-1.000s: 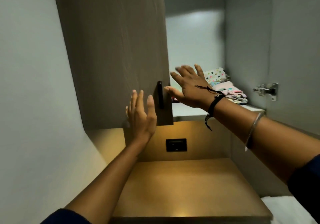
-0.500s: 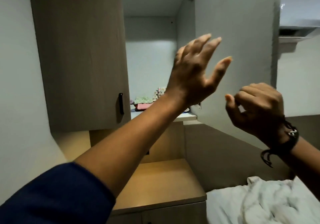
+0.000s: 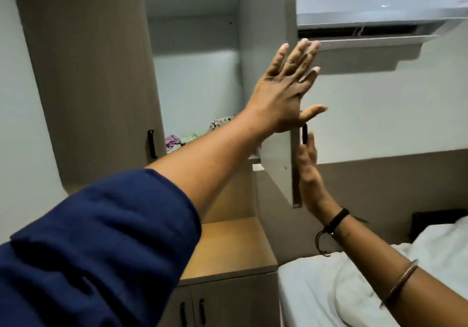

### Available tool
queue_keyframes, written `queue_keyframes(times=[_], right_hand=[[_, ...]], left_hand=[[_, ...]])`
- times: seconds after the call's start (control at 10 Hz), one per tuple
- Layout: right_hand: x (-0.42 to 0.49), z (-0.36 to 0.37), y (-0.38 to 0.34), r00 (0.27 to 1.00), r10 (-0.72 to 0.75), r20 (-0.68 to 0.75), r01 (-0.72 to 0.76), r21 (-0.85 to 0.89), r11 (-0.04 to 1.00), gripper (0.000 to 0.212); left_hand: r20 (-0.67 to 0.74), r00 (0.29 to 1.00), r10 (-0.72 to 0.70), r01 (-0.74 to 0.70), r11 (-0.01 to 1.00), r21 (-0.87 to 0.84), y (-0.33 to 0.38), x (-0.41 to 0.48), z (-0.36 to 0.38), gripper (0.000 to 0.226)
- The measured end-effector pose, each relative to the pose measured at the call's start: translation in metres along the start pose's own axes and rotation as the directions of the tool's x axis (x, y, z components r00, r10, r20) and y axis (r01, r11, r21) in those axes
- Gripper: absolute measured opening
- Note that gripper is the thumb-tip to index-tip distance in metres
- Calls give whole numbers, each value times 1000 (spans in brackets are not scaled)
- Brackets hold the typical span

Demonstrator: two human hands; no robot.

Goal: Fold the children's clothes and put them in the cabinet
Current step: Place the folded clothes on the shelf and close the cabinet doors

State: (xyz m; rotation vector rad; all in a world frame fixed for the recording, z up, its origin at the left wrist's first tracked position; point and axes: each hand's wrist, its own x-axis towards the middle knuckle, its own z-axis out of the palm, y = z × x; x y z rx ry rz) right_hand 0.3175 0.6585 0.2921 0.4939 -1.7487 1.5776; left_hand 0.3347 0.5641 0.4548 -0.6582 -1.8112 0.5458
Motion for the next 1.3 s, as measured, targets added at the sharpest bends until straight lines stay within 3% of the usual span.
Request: queue_keyframes(times=[0.2, 0.3, 0.4, 0.5, 0.7, 1.1, 1.2, 1.3], right_hand=[[3, 99, 21, 978, -150, 142, 162, -74, 984, 62], [18, 156, 39, 949, -210, 234, 250, -156, 955, 67], [46, 215, 66, 890, -335, 308, 449, -474, 758, 67], [84, 269, 94, 872, -363, 329, 485, -686, 543, 72], [147, 335, 146, 845, -409, 345, 498, -787, 365, 82], [184, 371, 194, 844, -452, 287, 420, -879, 227, 84], [178, 369, 187, 849, -416, 327, 443, -869, 220, 87], [170, 351, 167, 854, -358, 378, 488, -820, 299, 82]], left_hand=[[-17, 990, -141, 142, 983, 113, -84, -59, 34, 79], [25, 976, -214, 208, 965, 162, -136, -98, 66, 84], [116, 958, -261, 230, 946, 229, -187, -138, 117, 87], [208, 929, -307, 263, 941, 214, -227, -173, 180, 81], [130, 954, -270, 259, 961, 98, -267, -188, 273, 75], [75, 947, -312, 310, 950, 39, -284, -174, 355, 72], [116, 944, -309, 308, 951, 23, -284, -173, 349, 71], [148, 931, -333, 347, 934, -81, -282, -177, 335, 69]])
